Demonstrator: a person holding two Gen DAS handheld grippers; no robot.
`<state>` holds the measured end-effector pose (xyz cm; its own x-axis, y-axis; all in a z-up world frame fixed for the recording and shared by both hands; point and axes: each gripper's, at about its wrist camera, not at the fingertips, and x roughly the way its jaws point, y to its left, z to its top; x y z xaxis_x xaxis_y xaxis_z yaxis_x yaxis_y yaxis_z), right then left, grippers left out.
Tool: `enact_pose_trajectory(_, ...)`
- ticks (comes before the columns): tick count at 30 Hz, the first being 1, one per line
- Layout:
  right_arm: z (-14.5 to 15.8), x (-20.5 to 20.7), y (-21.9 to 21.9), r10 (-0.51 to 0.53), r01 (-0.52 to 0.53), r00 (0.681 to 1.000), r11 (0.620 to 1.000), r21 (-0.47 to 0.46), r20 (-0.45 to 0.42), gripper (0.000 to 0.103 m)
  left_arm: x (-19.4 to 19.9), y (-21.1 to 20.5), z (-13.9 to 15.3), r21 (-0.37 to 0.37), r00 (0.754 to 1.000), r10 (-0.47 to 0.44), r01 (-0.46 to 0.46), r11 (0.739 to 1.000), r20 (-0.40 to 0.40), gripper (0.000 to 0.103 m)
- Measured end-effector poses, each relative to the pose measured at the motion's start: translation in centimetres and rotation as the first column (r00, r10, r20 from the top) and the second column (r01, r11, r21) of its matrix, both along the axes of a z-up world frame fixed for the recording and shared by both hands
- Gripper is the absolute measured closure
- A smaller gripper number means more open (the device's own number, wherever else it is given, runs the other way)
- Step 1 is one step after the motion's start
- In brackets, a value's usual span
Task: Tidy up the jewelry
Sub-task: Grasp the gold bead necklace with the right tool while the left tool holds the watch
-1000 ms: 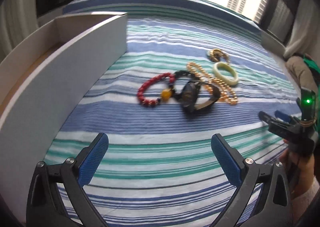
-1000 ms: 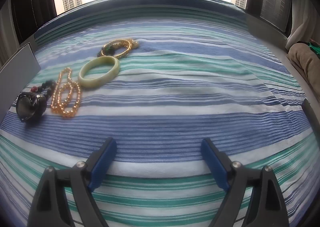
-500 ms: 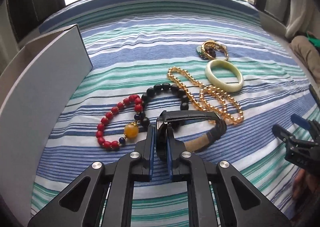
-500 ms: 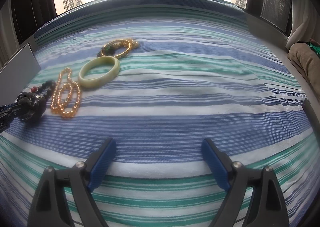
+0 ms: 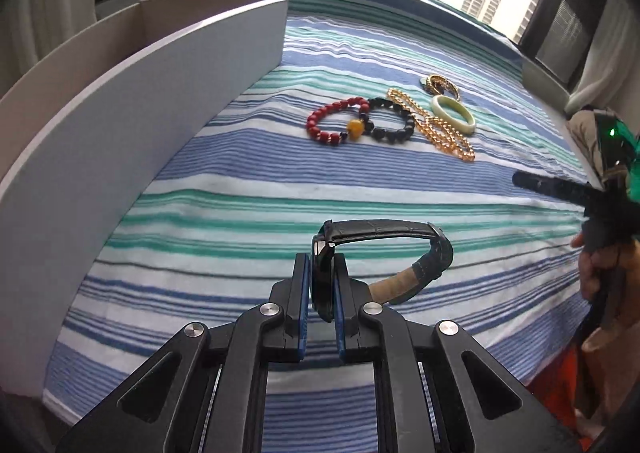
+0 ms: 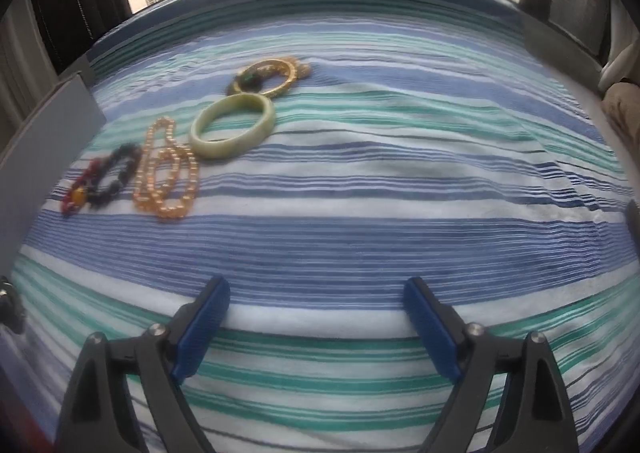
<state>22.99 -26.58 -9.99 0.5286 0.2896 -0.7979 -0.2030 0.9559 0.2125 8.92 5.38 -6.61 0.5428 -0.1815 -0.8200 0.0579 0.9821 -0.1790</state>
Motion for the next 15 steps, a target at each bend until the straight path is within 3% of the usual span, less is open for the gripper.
enact_pose_trajectory(4, 3.0, 2.2, 5.0, 0.120, -0.118, 0.992, 0.992, -0.046, 0.040, 0.013, -0.9, 0.9, 0.3, -0.059, 1.000, 0.003, -0.003, 0.998, 0.008, 0.094)
enact_pose_trajectory(8, 1.2, 7.0, 8.6, 0.165, -0.173, 0.984, 0.977, -0.122, -0.070, 0.013, -1.8, 1.5, 1.2, -0.077, 0.999, 0.008, -0.005, 0.997, 0.037, 0.094)
enact_pose_trajectory(11, -0.4, 8.2, 10.7, 0.179, -0.192, 0.980, 0.962, -0.193, -0.082, 0.013, -2.7, 2.2, 1.5, -0.079, 0.999, 0.019, -0.016, 0.997, 0.047, 0.094)
enact_pose_trajectory(12, -1.1, 8.2, 11.3, 0.189, -0.209, 0.976, 0.953, -0.220, -0.108, 0.025, -3.0, 2.4, 1.5, -0.078, 0.999, 0.022, -0.018, 0.997, 0.046, 0.094)
enact_pose_trajectory(14, -0.9, 7.3, 12.2, 0.233, -0.244, 0.970, 0.939, -0.241, -0.076, 0.043, -3.5, 2.8, 1.4, -0.069, 0.999, 0.028, -0.025, 0.997, 0.044, 0.094)
enact_pose_trajectory(15, -0.8, 7.1, 12.2, 0.230, -0.244, 0.970, 0.940, -0.241, -0.084, 0.067, -3.7, 3.0, 1.4, -0.065, 0.999, 0.030, -0.027, 0.998, 0.044, 0.094)
